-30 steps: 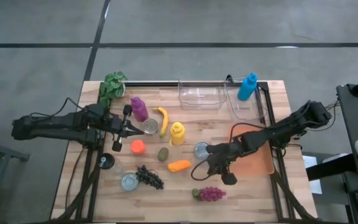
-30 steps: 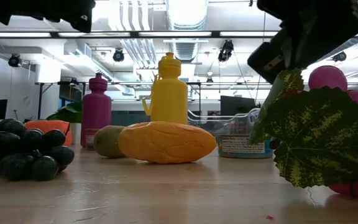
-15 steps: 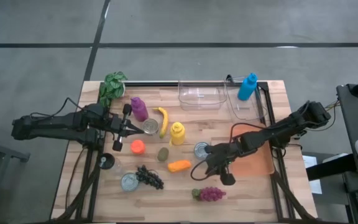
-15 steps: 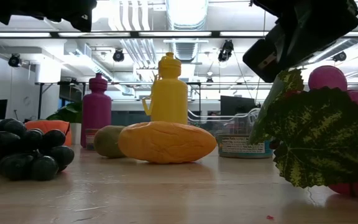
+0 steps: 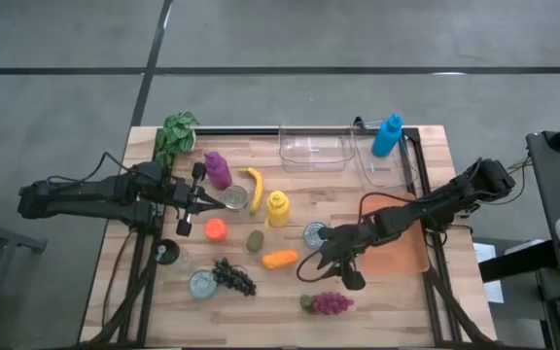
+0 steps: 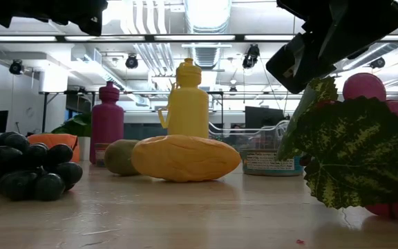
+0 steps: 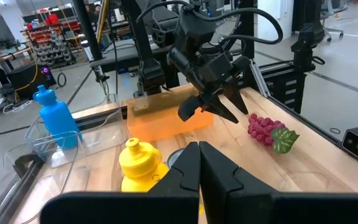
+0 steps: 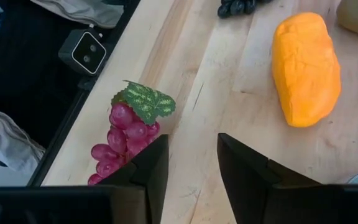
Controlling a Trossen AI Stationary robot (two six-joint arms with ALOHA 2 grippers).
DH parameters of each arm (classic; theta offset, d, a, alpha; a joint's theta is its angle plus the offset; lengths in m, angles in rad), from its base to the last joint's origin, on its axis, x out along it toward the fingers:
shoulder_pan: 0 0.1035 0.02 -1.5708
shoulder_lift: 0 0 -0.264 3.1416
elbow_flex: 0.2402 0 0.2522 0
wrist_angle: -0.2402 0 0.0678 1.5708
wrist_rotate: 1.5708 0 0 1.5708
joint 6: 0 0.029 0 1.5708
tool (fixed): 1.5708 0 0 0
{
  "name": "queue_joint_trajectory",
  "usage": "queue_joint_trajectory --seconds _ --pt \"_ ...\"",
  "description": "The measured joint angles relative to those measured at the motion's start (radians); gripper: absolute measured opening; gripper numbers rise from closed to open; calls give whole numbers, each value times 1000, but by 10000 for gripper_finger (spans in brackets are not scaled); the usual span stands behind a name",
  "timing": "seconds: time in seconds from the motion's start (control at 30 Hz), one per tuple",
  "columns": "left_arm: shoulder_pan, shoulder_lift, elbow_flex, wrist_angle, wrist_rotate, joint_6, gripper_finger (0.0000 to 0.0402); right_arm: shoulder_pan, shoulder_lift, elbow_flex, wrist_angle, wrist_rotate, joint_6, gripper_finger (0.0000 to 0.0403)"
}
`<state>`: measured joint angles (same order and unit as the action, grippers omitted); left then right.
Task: Pick & Place Food Item
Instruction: Put the red grapes into the left transparent bin
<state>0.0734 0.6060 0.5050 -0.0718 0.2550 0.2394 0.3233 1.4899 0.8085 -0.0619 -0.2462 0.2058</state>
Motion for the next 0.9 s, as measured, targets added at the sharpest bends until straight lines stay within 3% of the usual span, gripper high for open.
queue_joint_trajectory --seconds 0.9 --pt "0 0 -4 -20 0 50 1 20 1 -22 64 11 -4 86"
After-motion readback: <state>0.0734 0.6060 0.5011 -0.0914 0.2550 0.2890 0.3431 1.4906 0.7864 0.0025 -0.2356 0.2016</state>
